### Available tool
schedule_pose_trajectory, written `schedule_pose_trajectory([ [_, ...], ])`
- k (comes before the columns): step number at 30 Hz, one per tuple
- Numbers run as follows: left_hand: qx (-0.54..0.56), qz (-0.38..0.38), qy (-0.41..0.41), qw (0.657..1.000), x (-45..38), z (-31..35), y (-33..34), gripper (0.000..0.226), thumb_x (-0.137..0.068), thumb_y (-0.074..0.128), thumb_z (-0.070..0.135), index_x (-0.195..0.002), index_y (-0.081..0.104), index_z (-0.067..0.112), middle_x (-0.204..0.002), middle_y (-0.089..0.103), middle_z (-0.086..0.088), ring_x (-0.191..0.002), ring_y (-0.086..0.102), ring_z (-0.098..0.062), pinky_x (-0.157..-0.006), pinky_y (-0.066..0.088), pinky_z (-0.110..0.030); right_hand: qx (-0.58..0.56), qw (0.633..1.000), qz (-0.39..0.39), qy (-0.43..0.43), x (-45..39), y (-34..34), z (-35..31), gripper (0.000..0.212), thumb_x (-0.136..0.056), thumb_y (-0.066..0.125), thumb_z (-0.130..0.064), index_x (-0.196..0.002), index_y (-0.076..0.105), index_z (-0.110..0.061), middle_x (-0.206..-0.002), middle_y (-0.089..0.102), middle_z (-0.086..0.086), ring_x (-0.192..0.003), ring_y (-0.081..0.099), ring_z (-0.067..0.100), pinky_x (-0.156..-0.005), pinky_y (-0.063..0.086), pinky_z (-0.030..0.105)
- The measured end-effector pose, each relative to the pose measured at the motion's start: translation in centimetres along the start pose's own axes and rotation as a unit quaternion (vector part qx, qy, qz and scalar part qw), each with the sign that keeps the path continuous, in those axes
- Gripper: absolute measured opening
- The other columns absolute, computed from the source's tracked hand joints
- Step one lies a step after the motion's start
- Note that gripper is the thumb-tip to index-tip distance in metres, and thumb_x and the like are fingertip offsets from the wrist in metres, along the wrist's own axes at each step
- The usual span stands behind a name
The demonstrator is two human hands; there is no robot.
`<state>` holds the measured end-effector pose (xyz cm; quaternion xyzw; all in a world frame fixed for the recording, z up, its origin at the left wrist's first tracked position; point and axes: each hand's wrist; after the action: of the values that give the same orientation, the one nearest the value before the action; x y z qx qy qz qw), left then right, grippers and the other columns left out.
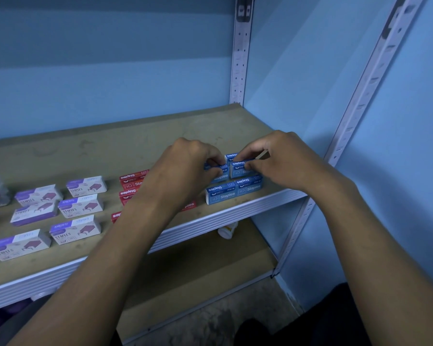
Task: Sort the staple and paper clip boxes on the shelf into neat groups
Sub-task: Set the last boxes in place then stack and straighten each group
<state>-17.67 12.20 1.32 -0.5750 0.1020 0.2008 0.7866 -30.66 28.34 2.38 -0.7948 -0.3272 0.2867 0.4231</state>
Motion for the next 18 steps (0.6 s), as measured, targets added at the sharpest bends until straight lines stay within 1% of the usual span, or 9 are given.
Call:
schedule_pose_trajectory([
  [2,0.005,0.003,0.0,1.0,0.07,0.18,-0.17,0.022,-0.084,0.073,0.024,-0.106,0.075,0.026,-0.097,0.075,0.008,-0.077,0.057,0.001,-0.074,0.042,-0.015,0.003,1.0,0.0,-0.004,0.15,-0.09,-0.07,0.022,-0.091,0.074,-0.02,-0.105,0.079,-0.036,-0.088,0.066,-0.022,-0.08,0.058,-0.011,-0.072,0.041,0.006],
  [5,0.001,-0.002,0.001,1.0,0.2,0.41,-0.38,0.022,-0.083,0.073,0.024,-0.105,0.075,0.027,-0.097,0.074,0.01,-0.075,0.055,0.003,-0.073,0.04,-0.014,0.0,1.0,-0.002,-0.004,0.4,-0.2,-0.23,0.022,-0.091,0.073,-0.021,-0.104,0.079,-0.036,-0.088,0.066,-0.022,-0.083,0.059,-0.011,-0.072,0.041,0.006],
  [8,0.0,-0.015,-0.004,1.0,0.36,0.53,-0.5,0.021,-0.083,0.073,0.024,-0.104,0.076,0.027,-0.097,0.074,0.01,-0.076,0.057,0.002,-0.074,0.044,-0.016,-0.005,1.0,-0.012,0.0,0.67,-0.24,-0.4,0.021,-0.091,0.073,-0.021,-0.104,0.079,-0.037,-0.095,0.072,-0.017,-0.087,0.064,-0.001,-0.077,0.047,0.013],
  [10,0.003,-0.027,-0.01,1.0,0.46,0.58,-0.42,0.021,-0.083,0.074,0.025,-0.103,0.076,0.028,-0.097,0.074,0.011,-0.075,0.058,0.001,-0.073,0.047,-0.018,-0.008,1.0,-0.019,0.001,0.82,-0.23,-0.48,0.021,-0.091,0.073,-0.021,-0.104,0.079,-0.037,-0.099,0.074,-0.014,-0.088,0.065,0.0,-0.081,0.049,0.017],
  [14,0.014,-0.053,-0.02,0.998,0.44,0.6,-0.21,0.021,-0.084,0.073,0.024,-0.104,0.075,0.029,-0.099,0.074,0.011,-0.079,0.061,-0.001,-0.076,0.051,-0.023,-0.009,0.999,-0.033,0.008,0.91,-0.14,-0.44,0.022,-0.093,0.07,-0.021,-0.103,0.079,-0.037,-0.101,0.073,-0.013,-0.087,0.063,-0.002,-0.074,0.045,0.01],
  [18,0.014,-0.07,-0.021,0.997,0.38,0.59,-0.21,0.02,-0.086,0.07,0.023,-0.105,0.075,0.03,-0.101,0.073,0.009,-0.084,0.064,-0.006,-0.078,0.053,-0.028,-0.004,0.999,-0.044,0.014,0.9,-0.08,-0.27,0.021,-0.095,0.067,-0.022,-0.103,0.08,-0.037,-0.099,0.072,-0.014,-0.088,0.063,-0.001,-0.071,0.043,0.009],
])
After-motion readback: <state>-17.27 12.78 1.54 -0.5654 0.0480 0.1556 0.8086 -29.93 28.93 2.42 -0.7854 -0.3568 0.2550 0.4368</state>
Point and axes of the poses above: each hand's wrist, its own x-axis away from the middle knuckle, its own y-axis out of the palm, z = x × y
